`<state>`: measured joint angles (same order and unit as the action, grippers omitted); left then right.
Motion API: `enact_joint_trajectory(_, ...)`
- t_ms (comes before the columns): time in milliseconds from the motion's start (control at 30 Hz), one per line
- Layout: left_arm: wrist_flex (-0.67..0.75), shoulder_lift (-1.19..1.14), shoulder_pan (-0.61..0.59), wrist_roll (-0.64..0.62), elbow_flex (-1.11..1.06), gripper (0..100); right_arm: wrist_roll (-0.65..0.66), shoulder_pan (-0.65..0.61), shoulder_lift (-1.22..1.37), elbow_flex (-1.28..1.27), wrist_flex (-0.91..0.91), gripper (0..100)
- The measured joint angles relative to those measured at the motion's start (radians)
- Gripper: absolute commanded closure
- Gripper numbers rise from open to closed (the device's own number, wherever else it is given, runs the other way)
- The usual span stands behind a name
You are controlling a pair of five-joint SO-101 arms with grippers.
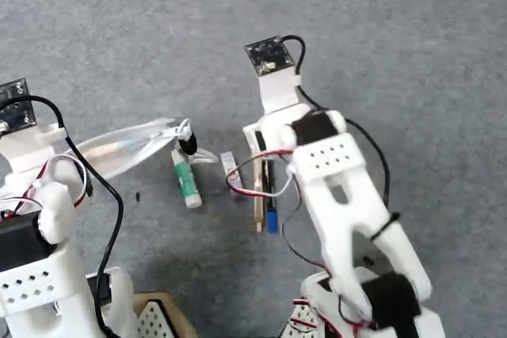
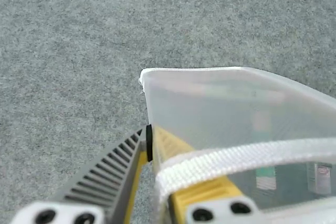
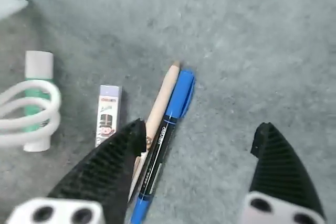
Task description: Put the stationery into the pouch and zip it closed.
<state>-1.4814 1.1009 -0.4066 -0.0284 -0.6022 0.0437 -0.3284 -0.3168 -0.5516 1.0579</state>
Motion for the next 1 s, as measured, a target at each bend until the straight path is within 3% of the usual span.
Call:
enact_joint_trajectory(133,0.000,0.000,0.000,0.000,0.000,97,0.000,0.000,0.121,0.000,-0.043,77.0)
enact_joint_trajectory(667,0.000,0.000,0.000,0.000,-0.009,97,0.000,0.003,0.411,0.086,-0.097,75.0)
enact_joint_trajectory(1000,0.000,0.005,0.000,0.000,-0.029,97,0.000,0.106,0.463,0.104,-0.160,75.0)
